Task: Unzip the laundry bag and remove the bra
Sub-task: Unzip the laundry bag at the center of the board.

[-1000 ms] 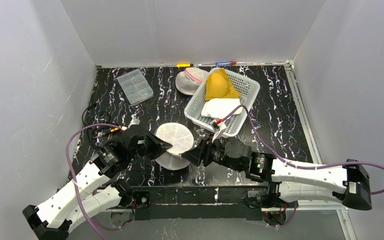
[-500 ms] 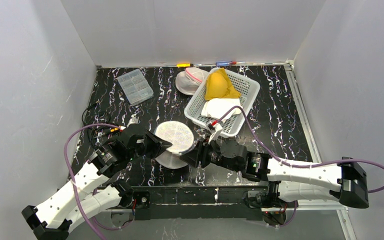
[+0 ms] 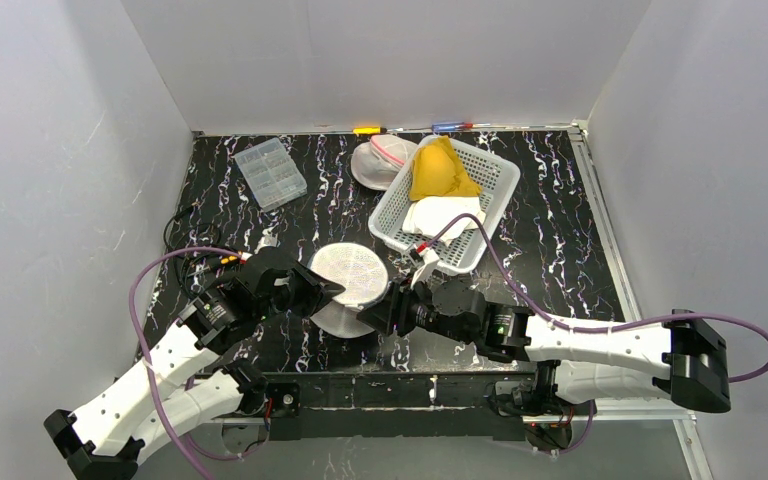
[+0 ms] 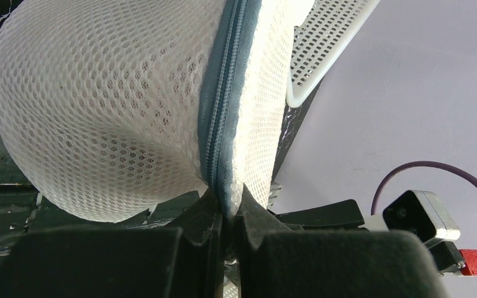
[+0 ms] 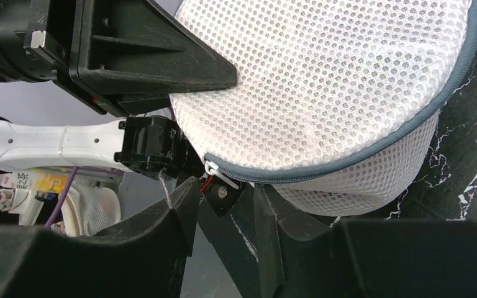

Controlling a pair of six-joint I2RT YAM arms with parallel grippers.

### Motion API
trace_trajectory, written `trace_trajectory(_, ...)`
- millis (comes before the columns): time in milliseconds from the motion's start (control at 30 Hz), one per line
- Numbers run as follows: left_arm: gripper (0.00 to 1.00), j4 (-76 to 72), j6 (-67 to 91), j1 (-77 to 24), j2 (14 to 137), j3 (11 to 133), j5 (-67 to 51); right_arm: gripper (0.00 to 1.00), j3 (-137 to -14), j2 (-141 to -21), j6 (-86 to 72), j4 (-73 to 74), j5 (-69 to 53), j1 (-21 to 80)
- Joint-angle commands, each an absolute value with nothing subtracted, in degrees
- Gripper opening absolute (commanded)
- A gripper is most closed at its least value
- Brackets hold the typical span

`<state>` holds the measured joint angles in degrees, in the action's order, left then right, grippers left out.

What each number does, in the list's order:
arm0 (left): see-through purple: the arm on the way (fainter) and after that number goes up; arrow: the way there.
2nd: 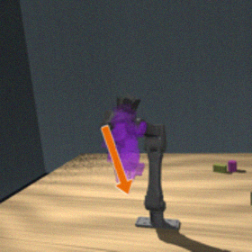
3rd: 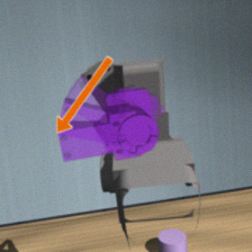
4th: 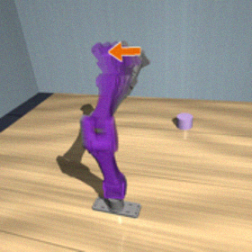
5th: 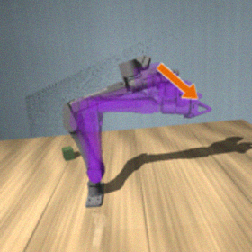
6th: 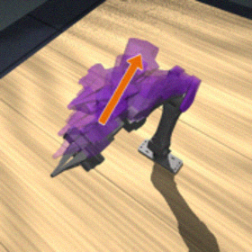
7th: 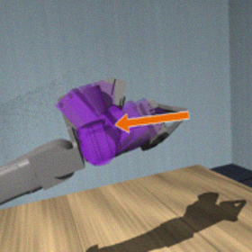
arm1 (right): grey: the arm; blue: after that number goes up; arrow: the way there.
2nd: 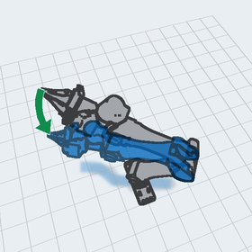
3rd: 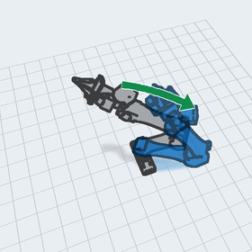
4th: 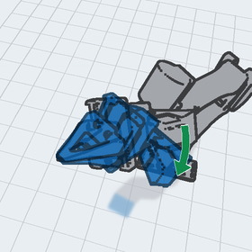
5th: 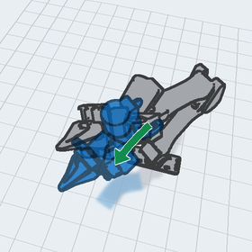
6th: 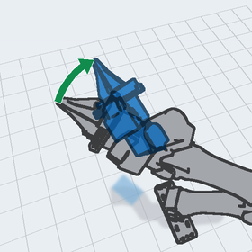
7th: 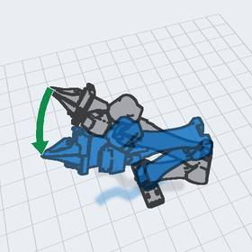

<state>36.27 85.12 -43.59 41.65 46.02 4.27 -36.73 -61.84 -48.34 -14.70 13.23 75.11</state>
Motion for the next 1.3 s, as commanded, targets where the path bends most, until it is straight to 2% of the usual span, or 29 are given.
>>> trace_trajectory(0,0.00,35.6,85.9,-43.2,41.2,47.4,5.3,0.45,-38.3,-62.0,-49.2,-18.5,14.8,75.3)
trace_trajectory(600,0.00,35.9,86.6,-43.2,40.0,46.0,6.4,0.30,-37.7,-62.0,-49.8,-19.3,14.9,75.3)
trace_trajectory(800,0.00,35.8,86.6,-43.2,40.1,46.0,6.2,0.17,-37.3,-61.4,-49.8,-19.0,15.0,75.2)
trace_trajectory(867,0.00,35.8,86.7,-43.2,40.0,45.9,6.2,0.07,-37.3,-61.4,-49.8,-18.8,15.0,75.3)
trace_trajectory(933,0.00,35.8,86.7,-43.2,40.0,45.9,6.1,0.01,-37.4,-61.3,-49.8,-18.5,15.1,75.2)
trace_trajectory(1267,0.00,34.6,85.4,-43.2,39.6,44.6,5.4,0.01,-37.7,-58.1,-46.9,-11.2,18.0,75.3)
